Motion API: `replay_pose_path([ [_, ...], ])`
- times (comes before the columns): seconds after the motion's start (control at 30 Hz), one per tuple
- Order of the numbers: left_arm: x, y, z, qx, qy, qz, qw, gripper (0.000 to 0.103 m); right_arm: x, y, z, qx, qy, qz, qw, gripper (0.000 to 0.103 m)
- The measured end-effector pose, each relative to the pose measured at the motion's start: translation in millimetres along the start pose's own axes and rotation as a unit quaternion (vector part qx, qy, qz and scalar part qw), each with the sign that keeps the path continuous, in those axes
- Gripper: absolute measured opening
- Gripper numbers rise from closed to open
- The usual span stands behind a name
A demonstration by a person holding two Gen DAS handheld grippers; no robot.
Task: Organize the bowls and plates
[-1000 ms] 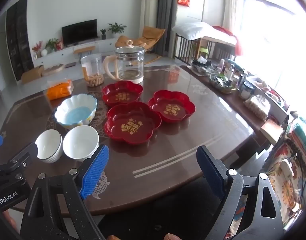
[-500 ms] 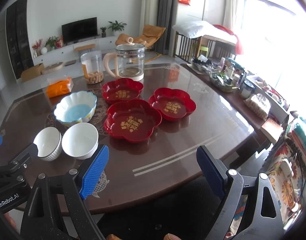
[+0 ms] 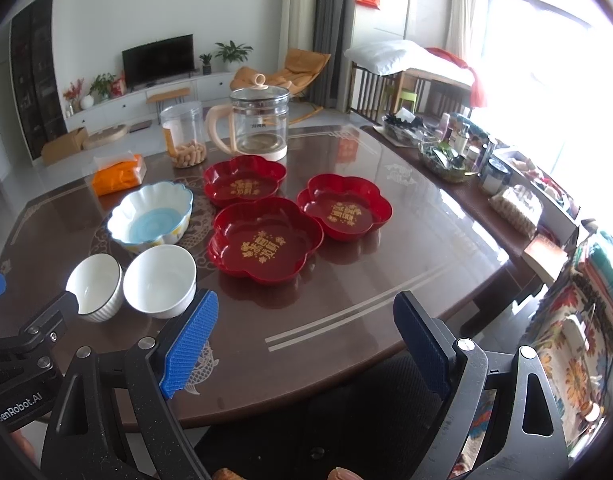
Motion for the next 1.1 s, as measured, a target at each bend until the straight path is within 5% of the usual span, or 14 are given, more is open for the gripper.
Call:
replay_pose_path([
  [1.1, -2.3, 3.4, 1.7, 0.0, -0.013, 0.002, 0.9999, 0.103, -3.5, 1.4, -3.1, -0.005, 0.007, 0.002, 1.0, 0.092],
])
Point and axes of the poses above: each gripper's, at about its wrist camera, not at the fingertips, and y roughly against the way its jaws point, z to its right, x to its top, the point moved 3 cm from there along -y, roughly the way its jaws point, and after that the axes turned 2 degrees about -x, right-handed, at the moved point
